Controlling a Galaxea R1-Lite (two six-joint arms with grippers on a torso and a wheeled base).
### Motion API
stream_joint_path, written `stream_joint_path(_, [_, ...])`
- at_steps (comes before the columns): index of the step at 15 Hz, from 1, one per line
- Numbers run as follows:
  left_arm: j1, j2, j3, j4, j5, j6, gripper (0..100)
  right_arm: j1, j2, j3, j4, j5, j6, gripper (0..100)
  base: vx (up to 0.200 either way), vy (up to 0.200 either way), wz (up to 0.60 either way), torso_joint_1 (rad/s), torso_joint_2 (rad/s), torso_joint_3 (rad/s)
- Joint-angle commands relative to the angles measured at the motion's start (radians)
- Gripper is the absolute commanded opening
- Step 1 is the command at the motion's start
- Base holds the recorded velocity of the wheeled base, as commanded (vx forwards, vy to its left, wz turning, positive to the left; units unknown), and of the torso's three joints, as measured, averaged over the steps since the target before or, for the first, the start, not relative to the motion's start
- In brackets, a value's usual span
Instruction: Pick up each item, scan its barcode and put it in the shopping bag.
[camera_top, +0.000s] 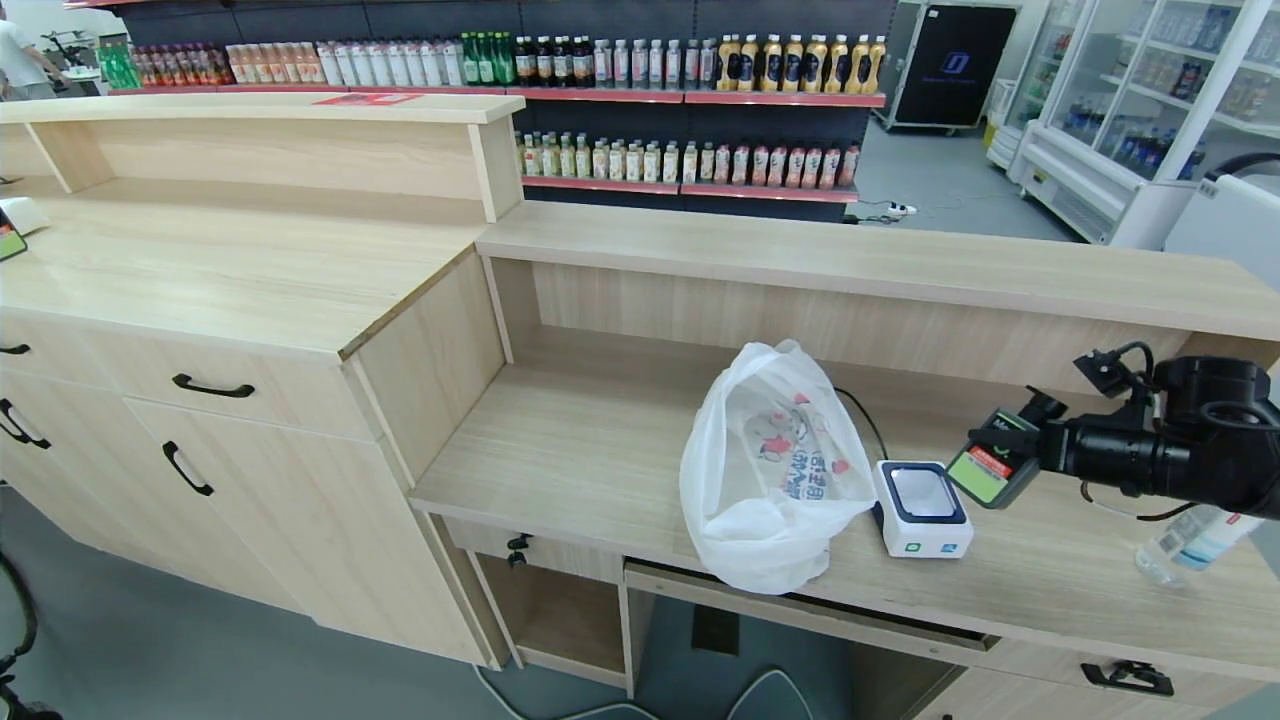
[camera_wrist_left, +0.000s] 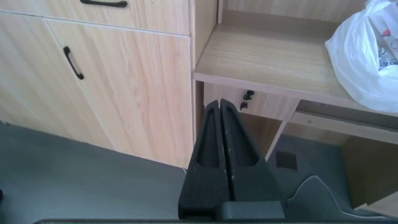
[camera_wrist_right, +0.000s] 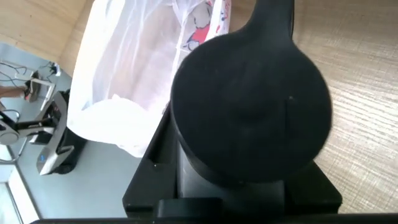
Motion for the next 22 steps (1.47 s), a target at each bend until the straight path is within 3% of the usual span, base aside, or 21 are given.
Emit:
stream_joint_path(1, [0.000, 0.000, 0.000, 0.000, 0.000, 0.000, 0, 0.019, 0.038, -0.033, -0.002, 0.000, 0.000, 0, 0.000, 0.000, 0.00, 0.000, 0.00, 0.000])
stream_joint_path(22, [0.000, 0.000, 0.000, 0.000, 0.000, 0.000, 0, 0.107, 0.171, -0.141, -0.029, -0.010, 0.003, 0, 0.000, 0.000, 0.00, 0.000, 0.00, 0.000])
